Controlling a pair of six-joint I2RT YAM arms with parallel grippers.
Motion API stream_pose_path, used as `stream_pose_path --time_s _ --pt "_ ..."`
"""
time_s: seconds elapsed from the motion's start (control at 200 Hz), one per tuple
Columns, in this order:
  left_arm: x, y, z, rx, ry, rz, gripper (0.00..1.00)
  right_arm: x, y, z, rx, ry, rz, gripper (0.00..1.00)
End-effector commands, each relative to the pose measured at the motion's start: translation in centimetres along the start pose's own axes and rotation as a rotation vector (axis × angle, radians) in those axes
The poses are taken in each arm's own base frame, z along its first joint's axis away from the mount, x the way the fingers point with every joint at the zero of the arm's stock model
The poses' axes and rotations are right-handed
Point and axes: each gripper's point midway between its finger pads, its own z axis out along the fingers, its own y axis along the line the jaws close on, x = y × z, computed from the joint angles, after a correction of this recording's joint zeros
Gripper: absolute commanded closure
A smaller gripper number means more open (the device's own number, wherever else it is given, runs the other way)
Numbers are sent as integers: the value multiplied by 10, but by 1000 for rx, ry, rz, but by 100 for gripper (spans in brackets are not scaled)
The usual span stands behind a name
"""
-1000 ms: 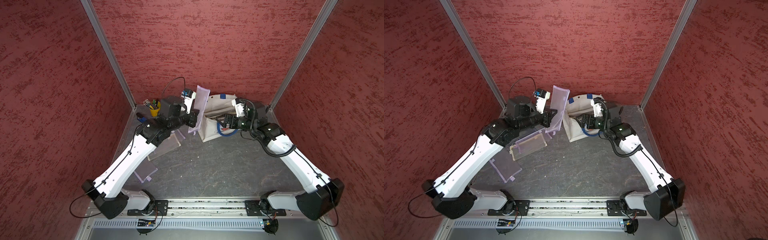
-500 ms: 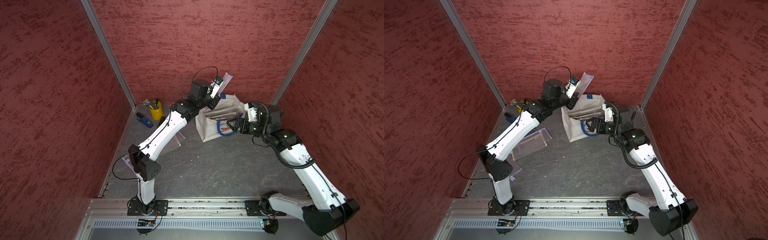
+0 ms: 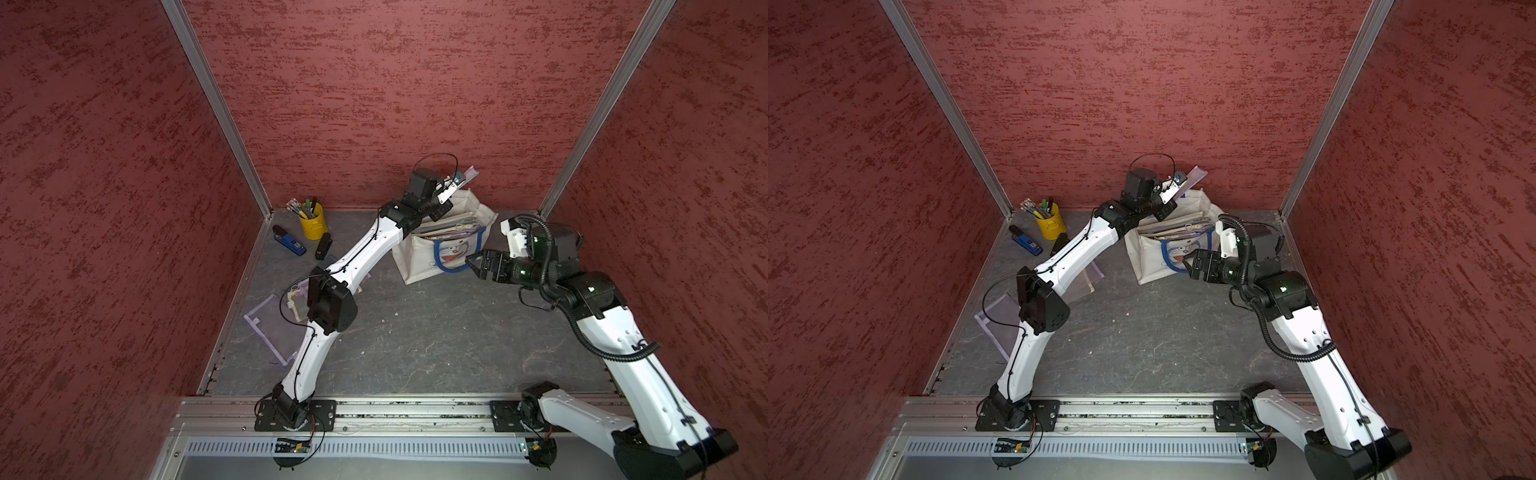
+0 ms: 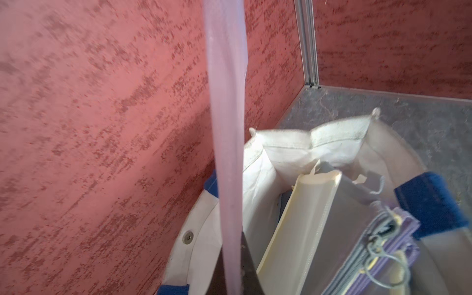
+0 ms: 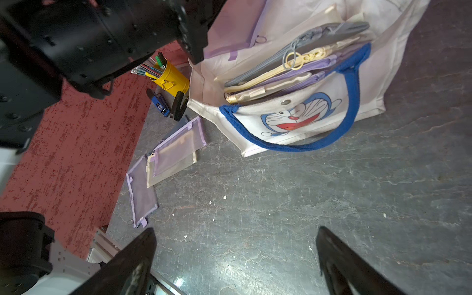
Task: Put the pencil pouch into the canvas bag
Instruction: Place the pencil pouch in the canvas bag.
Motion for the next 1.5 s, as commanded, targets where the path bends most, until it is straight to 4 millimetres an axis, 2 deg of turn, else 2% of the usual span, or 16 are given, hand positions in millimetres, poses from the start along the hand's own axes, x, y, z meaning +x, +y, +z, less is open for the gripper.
stream_pose_path --time_s 0.0,0.321,0.426,0.541,0.681,0.832,0.927,0.972,1.067,1.182,1.252,1.363,1.433,1.498 --pt "22 5 5 1 58 45 100 5 -8 1 28 13 -9 2" --pt "67 -29 6 116 146 32 100 2 -9 12 11 10 -8 2" --pt "79 -31 8 115 183 34 100 4 -10 15 5 7 4 2" --pt "63 -20 0 86 148 -22 76 0 -8 17 -5 -5 10 2" --pt "23 -4 -26 95 52 -131 58 -7 -9 18 10 -14 -30 2" --pt "-18 9 -79 107 -24 -256 42 -18 -13 15 62 -32 -94 2" --pt "-17 12 -119 127 -20 -411 34 -19 -17 16 75 -48 -104 2" --pt "-9 12 -141 140 -14 -507 29 -17 -16 18 66 -52 -102 2" --pt "28 8 -186 162 36 -740 22 -9 -14 25 31 -42 -106 2" --pt "80 0 -243 171 104 -1055 18 0 2 35 -10 5 -193 2" --pt "117 -4 -269 125 149 -1157 17 3 15 43 -54 32 -241 2" --pt "187 5 -287 4 227 -1310 16 7 44 59 -135 58 -300 2" --pt "228 17 -288 -59 248 -1411 16 13 64 70 -177 77 -339 2" --pt "258 28 -282 -111 268 -1446 16 20 84 83 -224 95 -361 1"
